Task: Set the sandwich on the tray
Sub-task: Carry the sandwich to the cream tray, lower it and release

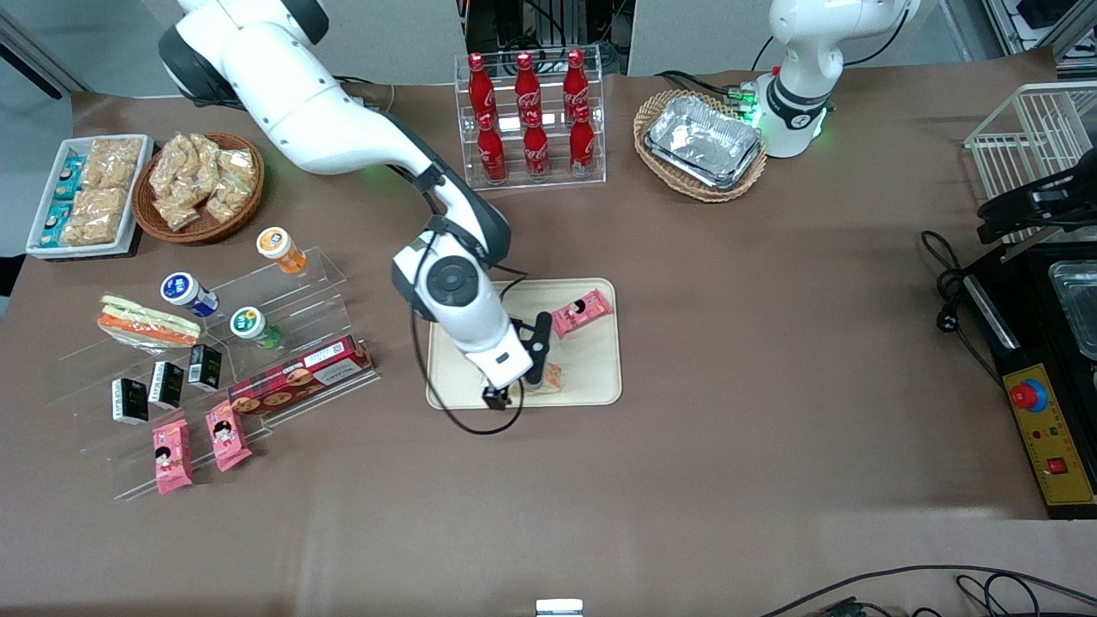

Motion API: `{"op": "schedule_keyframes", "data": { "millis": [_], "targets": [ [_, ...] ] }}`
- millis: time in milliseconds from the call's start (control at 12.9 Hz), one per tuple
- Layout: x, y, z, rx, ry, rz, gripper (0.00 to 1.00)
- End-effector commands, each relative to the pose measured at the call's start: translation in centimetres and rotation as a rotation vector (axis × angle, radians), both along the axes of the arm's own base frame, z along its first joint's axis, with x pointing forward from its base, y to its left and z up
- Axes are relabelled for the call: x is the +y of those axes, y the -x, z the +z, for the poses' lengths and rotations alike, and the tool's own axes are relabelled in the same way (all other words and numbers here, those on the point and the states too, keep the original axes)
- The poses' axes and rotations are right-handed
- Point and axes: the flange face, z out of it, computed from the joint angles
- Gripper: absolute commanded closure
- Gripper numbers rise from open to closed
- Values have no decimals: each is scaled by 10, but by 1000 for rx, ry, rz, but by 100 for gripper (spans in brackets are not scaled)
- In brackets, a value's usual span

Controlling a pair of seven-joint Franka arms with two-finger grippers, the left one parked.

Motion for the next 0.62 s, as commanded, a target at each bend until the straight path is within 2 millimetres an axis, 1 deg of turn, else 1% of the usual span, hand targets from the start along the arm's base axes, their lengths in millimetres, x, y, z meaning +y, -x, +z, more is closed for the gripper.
{"op": "schedule_keyframes", "data": {
  "millis": [0, 155, 232, 310, 465, 542],
  "targets": [
    [-34, -18, 66, 27, -95, -141, 0],
    [-71, -32, 104, 33, -98, -232, 0],
    [-92, -37, 125, 46, -93, -307, 0],
    [-118, -42, 147, 59, -86, -385, 0],
    [-163, -45, 182, 85, -67, -508, 0],
    [-184, -42, 202, 98, -54, -572, 0]
  ]
}}
